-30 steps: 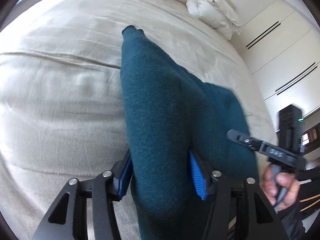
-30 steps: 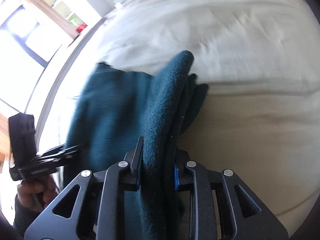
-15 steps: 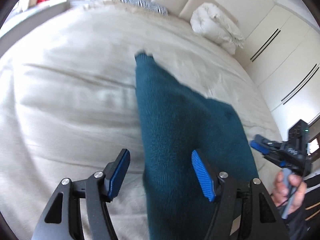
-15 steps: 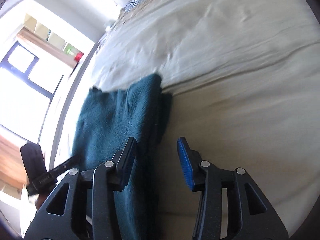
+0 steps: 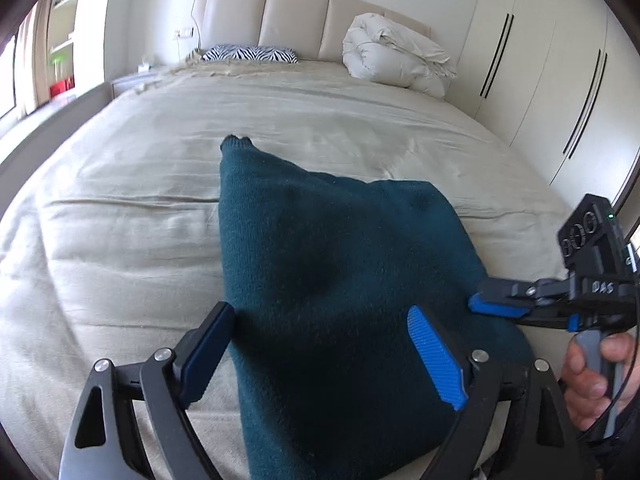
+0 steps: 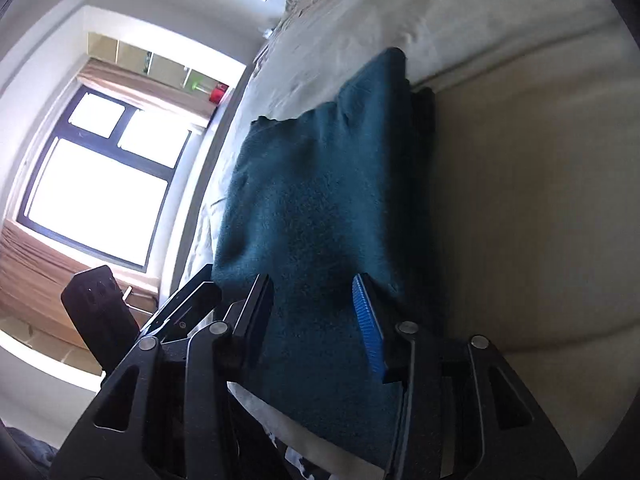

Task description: Fold small clothes

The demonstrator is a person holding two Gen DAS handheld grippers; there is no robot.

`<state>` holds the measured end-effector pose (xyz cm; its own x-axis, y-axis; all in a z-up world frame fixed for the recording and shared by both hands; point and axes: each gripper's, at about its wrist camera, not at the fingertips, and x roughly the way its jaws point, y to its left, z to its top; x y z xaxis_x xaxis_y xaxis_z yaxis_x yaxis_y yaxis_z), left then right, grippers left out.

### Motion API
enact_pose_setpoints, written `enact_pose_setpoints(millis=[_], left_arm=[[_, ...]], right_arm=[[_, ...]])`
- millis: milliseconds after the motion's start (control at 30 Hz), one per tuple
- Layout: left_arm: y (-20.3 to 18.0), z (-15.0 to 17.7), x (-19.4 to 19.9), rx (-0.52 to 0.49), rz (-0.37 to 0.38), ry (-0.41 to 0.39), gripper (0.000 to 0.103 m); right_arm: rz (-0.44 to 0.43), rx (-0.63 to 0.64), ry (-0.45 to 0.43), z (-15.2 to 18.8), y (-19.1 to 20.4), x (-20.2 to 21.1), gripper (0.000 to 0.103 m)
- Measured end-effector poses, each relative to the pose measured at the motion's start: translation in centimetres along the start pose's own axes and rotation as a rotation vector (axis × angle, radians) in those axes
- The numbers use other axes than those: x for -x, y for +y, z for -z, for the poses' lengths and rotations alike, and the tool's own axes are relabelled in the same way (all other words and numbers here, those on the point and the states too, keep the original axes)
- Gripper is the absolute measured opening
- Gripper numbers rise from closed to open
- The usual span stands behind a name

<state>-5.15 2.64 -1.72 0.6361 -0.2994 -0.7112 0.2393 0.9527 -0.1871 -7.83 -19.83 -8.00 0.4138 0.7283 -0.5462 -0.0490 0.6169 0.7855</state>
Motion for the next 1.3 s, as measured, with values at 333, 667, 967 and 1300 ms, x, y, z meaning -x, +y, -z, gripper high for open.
enact_pose_setpoints(millis=[333, 667, 967, 1300], left_arm=[[-1.2, -2.4, 10.7, -0.010, -0.295, -0.434, 0.103], [-3.8, -5.5, 18.0, -0.083, -0.450, -0.527, 0.103], [-3.1, -2.5, 12.1, -0.060, -0.449, -0.190, 0.103], [-1.9, 1.5, 6.6, 0.040, -0.369, 0.061, 0.103]], right_arm=[[0.450, 0.308, -0.340, 1.9, 6.4, 8.9, 0.048], [0.712, 0.678, -0.934, 5.4, 17.7, 15.0, 0.103], [0.710, 0.638, -0.673, 2.6, 20.2, 13.1, 0.103], [0.746, 0.283, -0.297, 2.9, 9.9, 4.4, 0.103]])
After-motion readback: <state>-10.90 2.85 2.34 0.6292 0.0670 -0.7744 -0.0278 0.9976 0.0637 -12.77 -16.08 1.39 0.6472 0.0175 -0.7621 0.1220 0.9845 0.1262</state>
